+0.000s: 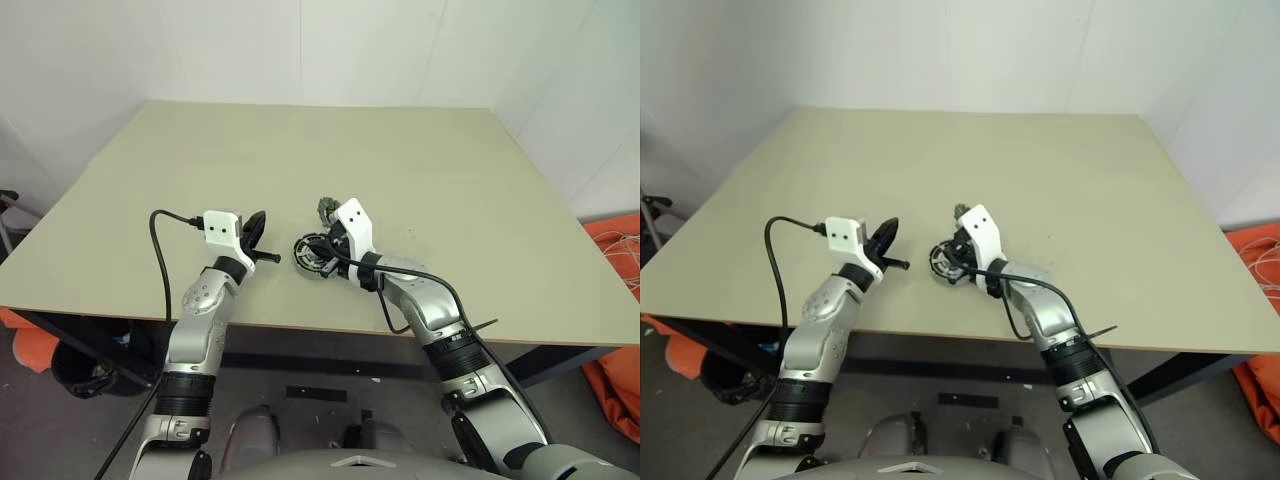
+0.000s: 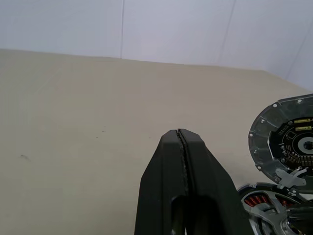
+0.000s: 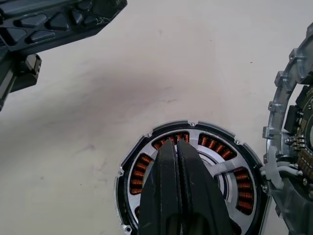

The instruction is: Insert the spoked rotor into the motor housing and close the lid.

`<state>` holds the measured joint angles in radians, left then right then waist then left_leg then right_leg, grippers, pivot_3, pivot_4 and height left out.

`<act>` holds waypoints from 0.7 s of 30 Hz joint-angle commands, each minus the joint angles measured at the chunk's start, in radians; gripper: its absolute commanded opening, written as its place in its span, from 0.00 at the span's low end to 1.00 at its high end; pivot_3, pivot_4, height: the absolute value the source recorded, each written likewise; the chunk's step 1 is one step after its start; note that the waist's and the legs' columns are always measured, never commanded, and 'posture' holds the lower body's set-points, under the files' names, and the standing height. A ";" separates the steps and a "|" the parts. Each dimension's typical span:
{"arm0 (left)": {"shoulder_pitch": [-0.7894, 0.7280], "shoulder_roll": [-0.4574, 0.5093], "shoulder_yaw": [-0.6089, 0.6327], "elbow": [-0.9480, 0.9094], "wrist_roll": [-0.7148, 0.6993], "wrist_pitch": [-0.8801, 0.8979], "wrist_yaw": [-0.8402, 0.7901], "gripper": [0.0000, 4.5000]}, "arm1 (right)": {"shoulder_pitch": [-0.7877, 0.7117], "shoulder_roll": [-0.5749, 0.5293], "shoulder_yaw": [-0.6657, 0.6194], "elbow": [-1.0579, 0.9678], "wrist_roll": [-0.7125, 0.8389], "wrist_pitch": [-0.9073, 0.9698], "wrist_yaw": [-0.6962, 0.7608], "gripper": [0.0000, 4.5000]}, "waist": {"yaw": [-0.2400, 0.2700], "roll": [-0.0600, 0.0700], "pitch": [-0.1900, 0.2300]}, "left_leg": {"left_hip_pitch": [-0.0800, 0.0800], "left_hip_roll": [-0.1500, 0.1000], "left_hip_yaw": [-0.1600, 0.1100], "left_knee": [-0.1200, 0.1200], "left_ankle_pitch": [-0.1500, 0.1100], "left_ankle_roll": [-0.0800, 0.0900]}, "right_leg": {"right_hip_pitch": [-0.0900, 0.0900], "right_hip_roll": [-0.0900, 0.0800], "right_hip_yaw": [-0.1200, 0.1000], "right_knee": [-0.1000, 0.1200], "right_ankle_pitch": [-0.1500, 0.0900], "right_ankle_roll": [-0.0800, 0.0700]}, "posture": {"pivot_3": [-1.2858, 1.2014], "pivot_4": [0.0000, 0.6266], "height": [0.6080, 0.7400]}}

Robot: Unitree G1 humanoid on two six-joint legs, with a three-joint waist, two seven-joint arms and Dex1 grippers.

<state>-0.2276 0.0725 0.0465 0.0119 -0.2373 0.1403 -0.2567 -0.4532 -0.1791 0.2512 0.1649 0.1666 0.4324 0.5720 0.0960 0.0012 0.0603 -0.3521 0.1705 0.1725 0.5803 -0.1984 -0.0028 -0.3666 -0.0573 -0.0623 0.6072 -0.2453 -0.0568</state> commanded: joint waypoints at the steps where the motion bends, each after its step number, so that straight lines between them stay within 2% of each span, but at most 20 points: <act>1: -0.012 -0.005 0.005 -0.044 -0.016 -0.007 -0.001 0.01 | -0.007 -0.009 0.007 -0.003 -0.008 0.001 0.029 0.00 | 0.000 0.000 0.000 | 0.000 0.000 0.000 0.000 0.000 0.000 | 0.000 0.000 0.000 0.000 0.000 0.000 | 0.52 0.00 1.00; 10: -0.020 -0.014 0.003 -0.037 -0.023 -0.002 0.000 0.01 | 0.014 -0.046 0.011 -0.062 -0.002 0.056 0.083 0.00 | 0.000 0.000 0.000 | 0.002 0.000 0.000 0.000 0.000 0.000 | 0.001 0.000 0.000 0.000 0.000 0.000 | 0.52 0.00 1.00; 16: -0.025 -0.019 0.004 -0.025 -0.022 -0.010 -0.001 0.01 | -0.046 -0.147 0.048 -0.227 0.022 0.103 0.242 0.00 | 0.000 0.000 0.000 | 0.001 0.000 0.000 0.000 0.000 0.000 | 0.001 0.000 0.000 0.000 0.000 0.000 | 0.52 0.00 1.00; 21: -0.032 -0.019 0.009 -0.008 -0.021 -0.020 -0.002 0.01 | -0.096 -0.230 0.104 -0.260 0.020 0.094 0.380 0.00 | 0.001 0.000 0.000 | 0.001 0.000 0.000 0.001 -0.002 0.003 | 0.001 0.000 0.000 0.001 0.000 0.000 | 0.52 0.00 1.00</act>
<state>-0.2347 0.0546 0.0464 0.0222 -0.2500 0.1407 -0.2568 -0.5283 -0.3980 0.3365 -0.0596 0.1685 0.5354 0.9060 0.0968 0.0011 0.0603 -0.3506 0.1709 0.1724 0.5809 -0.2002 0.0004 -0.3654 -0.0571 -0.0622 0.6077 -0.2453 -0.0569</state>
